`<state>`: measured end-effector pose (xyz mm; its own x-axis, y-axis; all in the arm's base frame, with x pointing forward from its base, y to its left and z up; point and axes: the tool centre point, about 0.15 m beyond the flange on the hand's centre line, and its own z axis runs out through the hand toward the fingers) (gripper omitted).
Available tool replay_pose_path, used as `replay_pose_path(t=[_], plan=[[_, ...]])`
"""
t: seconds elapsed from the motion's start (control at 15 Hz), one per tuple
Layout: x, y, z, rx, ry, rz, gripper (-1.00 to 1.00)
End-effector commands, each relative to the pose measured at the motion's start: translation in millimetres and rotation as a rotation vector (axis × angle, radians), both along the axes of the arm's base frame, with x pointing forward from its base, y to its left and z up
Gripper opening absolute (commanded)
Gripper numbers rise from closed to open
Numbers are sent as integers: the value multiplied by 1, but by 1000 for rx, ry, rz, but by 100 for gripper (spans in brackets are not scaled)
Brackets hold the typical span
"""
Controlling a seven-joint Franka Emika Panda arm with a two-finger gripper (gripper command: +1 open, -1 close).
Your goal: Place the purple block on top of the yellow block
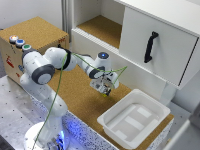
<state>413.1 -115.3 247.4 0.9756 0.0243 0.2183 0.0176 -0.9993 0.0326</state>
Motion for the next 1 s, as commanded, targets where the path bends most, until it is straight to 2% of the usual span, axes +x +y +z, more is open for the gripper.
replay_pose_path(t=[0.0, 0.13, 0.27, 0.4, 0.93], plan=[[22, -8, -17, 41, 41, 31, 100], [23, -6, -20, 49, 58, 57, 100], [22, -9, -11, 44, 42, 51, 100], [19, -17, 12, 39, 6, 51, 100], [19, -17, 12, 39, 6, 51, 100]])
